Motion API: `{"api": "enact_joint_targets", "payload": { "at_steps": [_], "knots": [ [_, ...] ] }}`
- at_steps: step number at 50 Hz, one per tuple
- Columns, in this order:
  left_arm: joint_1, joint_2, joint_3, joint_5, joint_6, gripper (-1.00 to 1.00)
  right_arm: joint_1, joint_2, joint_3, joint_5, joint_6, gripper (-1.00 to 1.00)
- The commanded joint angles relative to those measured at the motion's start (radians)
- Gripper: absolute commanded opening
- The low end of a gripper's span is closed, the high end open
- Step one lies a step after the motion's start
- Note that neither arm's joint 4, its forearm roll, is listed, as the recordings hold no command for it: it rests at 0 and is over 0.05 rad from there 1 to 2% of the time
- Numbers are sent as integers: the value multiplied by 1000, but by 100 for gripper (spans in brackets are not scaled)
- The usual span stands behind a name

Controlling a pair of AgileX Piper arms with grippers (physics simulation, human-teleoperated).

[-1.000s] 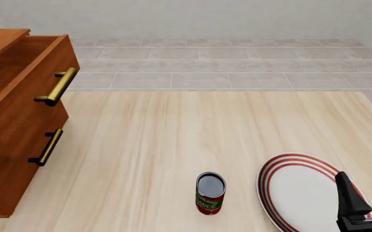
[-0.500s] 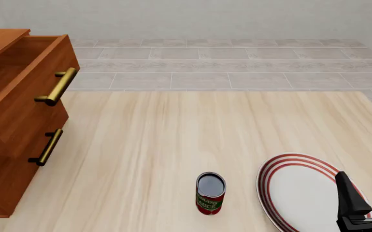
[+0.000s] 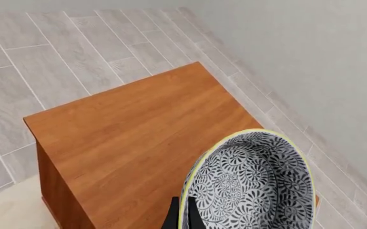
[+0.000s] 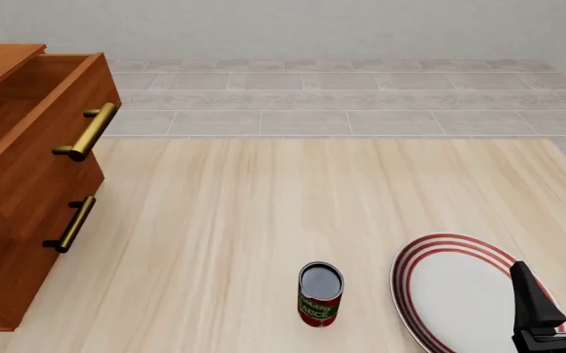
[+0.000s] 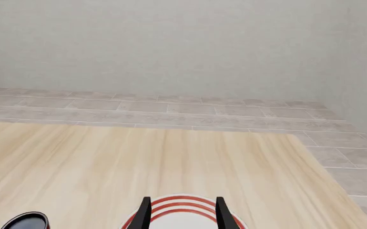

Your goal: Put the bowl on top of the cabinet.

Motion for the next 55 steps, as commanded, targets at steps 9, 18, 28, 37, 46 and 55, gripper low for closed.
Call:
{"api": "enact_joint_targets", "payload": {
  "at_steps": [9, 18, 28, 37, 46, 55],
  "knots": [
    [-6, -3, -6, -9, 0, -100, 2, -3, 0, 2, 1, 100],
    [-7, -4, -8, -13, -8, 100, 3, -1, 0, 0, 0, 100],
    [-12, -2, -14, -12, -20, 100, 3, 0, 0, -3, 1, 100],
    [-6, -1, -28, -4, -17, 100, 2, -8, 0, 3, 1, 100],
    [8, -4, -83, 23, -14, 100, 2, -22, 0, 16, 1, 100],
    [10, -11, -112, 39, -35, 100, 2, -28, 0, 21, 0, 100]
  ]
}}
